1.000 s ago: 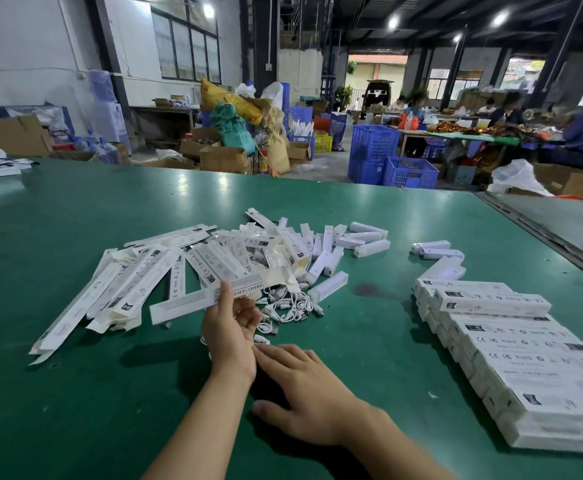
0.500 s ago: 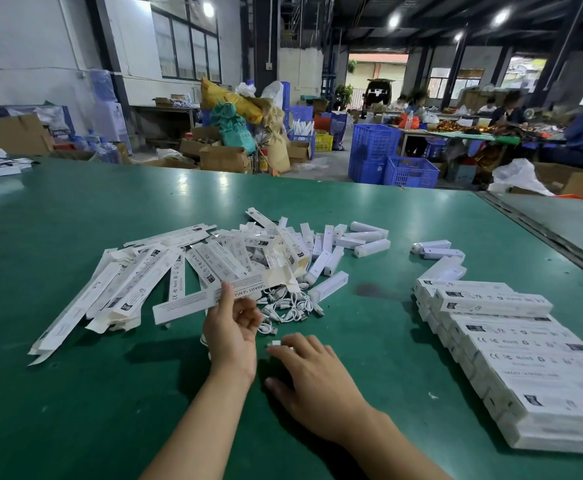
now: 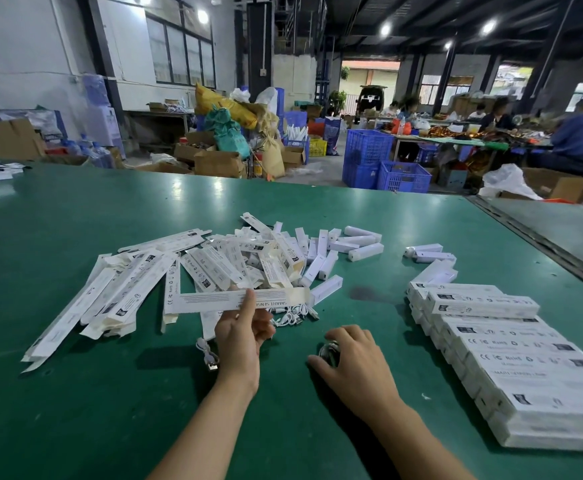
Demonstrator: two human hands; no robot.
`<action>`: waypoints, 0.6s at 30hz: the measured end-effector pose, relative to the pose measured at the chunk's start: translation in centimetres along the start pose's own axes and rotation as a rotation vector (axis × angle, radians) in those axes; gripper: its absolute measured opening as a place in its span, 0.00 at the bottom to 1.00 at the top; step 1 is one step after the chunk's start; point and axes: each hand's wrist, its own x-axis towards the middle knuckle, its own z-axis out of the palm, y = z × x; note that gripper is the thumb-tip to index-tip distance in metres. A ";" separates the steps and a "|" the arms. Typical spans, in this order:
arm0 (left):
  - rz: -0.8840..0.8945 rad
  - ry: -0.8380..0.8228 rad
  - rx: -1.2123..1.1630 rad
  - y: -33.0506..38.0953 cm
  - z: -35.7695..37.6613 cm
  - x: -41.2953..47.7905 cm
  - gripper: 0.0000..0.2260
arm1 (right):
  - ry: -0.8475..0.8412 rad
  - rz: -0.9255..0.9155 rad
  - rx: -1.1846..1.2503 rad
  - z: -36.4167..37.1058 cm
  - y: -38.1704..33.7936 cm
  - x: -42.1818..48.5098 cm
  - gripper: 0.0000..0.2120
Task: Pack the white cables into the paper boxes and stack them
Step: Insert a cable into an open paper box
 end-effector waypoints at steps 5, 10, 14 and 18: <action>0.065 -0.033 0.278 -1.0 0.2 -0.2 0.14 | -0.004 0.058 0.089 -0.5 0.8 0.4 0.18; 0.068 -0.068 0.387 -1.0 0.1 -0.4 0.14 | 0.212 0.062 0.428 -1.0 0.8 0.0 0.17; 0.076 -0.071 0.389 -1.0 0.2 -0.5 0.12 | 0.308 0.028 0.583 -0.9 0.5 -0.2 0.19; 0.082 -0.088 0.369 -0.8 0.3 -0.7 0.10 | 0.264 0.061 0.707 -1.0 0.1 0.0 0.20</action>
